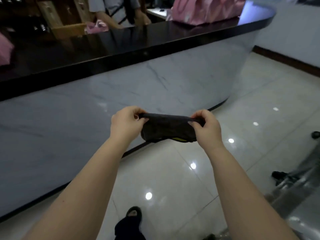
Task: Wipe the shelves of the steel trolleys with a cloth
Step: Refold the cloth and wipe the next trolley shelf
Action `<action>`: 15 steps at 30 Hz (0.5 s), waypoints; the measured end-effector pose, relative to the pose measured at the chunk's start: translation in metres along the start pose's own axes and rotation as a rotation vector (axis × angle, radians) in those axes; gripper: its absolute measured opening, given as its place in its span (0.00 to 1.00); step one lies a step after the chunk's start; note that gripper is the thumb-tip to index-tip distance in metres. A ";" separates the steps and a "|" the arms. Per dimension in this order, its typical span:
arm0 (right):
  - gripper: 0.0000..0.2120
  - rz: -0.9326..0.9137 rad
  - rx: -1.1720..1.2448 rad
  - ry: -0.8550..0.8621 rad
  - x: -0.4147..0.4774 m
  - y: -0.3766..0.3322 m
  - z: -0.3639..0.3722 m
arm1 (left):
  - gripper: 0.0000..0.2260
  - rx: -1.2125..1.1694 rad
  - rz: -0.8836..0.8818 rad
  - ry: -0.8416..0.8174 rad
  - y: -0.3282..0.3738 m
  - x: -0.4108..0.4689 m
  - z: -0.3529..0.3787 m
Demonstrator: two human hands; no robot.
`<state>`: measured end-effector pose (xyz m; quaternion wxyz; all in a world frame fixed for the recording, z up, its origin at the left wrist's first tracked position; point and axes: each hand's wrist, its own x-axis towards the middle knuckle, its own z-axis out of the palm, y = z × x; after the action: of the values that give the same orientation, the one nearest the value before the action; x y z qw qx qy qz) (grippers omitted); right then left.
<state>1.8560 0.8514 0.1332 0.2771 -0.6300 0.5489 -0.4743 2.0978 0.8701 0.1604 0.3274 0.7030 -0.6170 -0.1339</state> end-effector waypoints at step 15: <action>0.12 0.402 -0.541 0.534 0.125 0.143 -0.142 | 0.04 0.014 0.843 -0.336 0.208 0.255 0.278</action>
<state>1.6599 0.7213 0.1025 0.0371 -0.4157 0.8179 -0.3962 1.8230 0.5392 0.1370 0.2440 0.3612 -0.8948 -0.0968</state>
